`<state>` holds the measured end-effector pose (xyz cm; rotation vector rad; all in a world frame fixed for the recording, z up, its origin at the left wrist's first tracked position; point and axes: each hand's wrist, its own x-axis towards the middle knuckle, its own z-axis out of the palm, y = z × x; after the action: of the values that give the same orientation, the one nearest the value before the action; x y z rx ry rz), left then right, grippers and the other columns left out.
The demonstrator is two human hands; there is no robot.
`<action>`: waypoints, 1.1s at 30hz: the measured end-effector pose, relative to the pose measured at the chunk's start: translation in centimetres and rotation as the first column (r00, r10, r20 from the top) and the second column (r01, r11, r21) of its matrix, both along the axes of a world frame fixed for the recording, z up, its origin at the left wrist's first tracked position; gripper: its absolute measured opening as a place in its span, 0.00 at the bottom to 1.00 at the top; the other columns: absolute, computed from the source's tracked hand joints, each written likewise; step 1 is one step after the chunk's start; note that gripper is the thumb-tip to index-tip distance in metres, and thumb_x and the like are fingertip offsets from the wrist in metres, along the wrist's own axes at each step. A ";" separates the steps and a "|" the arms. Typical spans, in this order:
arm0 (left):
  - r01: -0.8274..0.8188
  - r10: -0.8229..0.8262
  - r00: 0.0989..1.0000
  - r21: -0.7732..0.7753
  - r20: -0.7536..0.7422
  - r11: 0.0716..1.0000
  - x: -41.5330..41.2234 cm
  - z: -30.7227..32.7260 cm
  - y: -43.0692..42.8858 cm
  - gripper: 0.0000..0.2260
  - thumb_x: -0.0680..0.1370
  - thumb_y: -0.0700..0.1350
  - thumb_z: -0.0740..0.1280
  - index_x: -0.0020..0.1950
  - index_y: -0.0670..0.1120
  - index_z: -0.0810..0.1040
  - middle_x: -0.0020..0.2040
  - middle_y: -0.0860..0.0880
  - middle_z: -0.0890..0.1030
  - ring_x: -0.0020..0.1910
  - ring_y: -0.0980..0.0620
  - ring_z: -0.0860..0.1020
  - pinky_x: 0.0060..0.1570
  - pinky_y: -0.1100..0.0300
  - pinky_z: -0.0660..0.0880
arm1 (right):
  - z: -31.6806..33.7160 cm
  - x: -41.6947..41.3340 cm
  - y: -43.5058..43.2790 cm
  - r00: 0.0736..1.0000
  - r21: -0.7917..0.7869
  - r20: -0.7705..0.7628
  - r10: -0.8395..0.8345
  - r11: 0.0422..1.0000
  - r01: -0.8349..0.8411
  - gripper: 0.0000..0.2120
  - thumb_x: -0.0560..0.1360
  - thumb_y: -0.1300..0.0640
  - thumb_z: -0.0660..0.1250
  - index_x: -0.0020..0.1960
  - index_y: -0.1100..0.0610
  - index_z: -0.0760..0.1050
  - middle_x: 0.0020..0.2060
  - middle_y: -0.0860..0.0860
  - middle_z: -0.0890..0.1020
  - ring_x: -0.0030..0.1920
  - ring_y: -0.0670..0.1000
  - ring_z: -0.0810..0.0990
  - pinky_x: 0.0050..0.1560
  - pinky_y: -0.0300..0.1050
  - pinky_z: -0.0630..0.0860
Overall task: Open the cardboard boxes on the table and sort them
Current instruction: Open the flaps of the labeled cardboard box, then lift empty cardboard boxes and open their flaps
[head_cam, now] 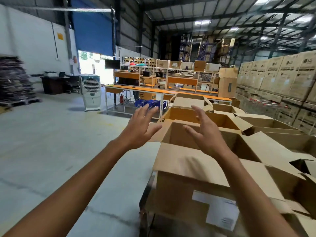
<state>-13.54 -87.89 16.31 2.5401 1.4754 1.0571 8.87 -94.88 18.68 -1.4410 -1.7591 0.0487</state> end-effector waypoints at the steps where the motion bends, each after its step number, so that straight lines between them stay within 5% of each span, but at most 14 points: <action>1: -0.014 0.014 1.000 -0.008 0.025 1.000 -1.5 -0.6 -1.3 0.30 0.81 0.61 0.59 0.81 0.56 0.54 0.82 0.49 0.50 0.80 0.46 0.47 0.75 0.40 0.54 | -0.9 -1.7 -0.8 1.000 0.022 -0.025 0.017 1.000 -0.016 0.35 0.77 0.48 0.70 0.79 0.45 0.57 0.77 0.48 0.65 0.74 0.52 0.66 0.68 0.54 0.70; 6: -0.103 0.105 0.988 -0.030 0.112 0.994 -9.3 -5.0 -6.8 0.30 0.80 0.62 0.58 0.80 0.56 0.55 0.82 0.50 0.51 0.80 0.48 0.49 0.75 0.44 0.55 | -6.0 -10.1 -3.3 0.982 0.051 -0.142 0.122 0.992 -0.116 0.33 0.76 0.48 0.71 0.77 0.46 0.60 0.75 0.49 0.69 0.72 0.52 0.70 0.68 0.57 0.72; 13: -0.268 0.266 0.920 -0.036 0.288 0.963 -19.6 -12.9 -10.2 0.27 0.80 0.57 0.59 0.77 0.48 0.65 0.79 0.51 0.63 0.79 0.55 0.56 0.72 0.68 0.54 | -15.2 -20.2 -3.3 0.921 0.013 -0.275 0.276 0.959 -0.283 0.30 0.76 0.45 0.65 0.76 0.52 0.65 0.72 0.50 0.71 0.69 0.48 0.72 0.65 0.52 0.76; 17: -0.379 0.392 0.850 -0.109 0.351 0.919 -24.8 -17.7 -9.2 0.25 0.80 0.55 0.62 0.75 0.46 0.69 0.76 0.51 0.67 0.78 0.55 0.60 0.73 0.63 0.59 | -20.5 -25.4 -0.1 0.900 -0.044 -0.309 0.307 0.941 -0.336 0.31 0.75 0.46 0.67 0.76 0.52 0.65 0.72 0.48 0.71 0.69 0.49 0.73 0.62 0.53 0.77; 21: -0.446 0.490 0.814 -0.206 0.312 0.871 -28.9 -22.3 -6.2 0.24 0.80 0.52 0.65 0.75 0.47 0.68 0.77 0.51 0.67 0.77 0.55 0.61 0.71 0.65 0.59 | -25.7 -29.4 5.0 0.900 -0.120 -0.276 0.338 0.916 -0.382 0.32 0.75 0.44 0.66 0.76 0.54 0.65 0.72 0.51 0.71 0.69 0.54 0.73 0.62 0.61 0.75; 33: -0.407 0.522 0.817 -0.396 0.246 0.823 -34.5 -27.4 7.2 0.25 0.80 0.54 0.65 0.76 0.50 0.67 0.77 0.55 0.64 0.76 0.59 0.60 0.63 0.82 0.52 | -31.3 -34.7 20.5 0.916 -0.313 -0.324 0.239 0.886 -0.342 0.32 0.75 0.47 0.66 0.76 0.53 0.64 0.71 0.50 0.71 0.69 0.53 0.72 0.63 0.60 0.74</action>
<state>-48.02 -80.69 -11.13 1.6911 2.0175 1.1086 -25.82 -74.41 -12.63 -1.3237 -1.7751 0.7408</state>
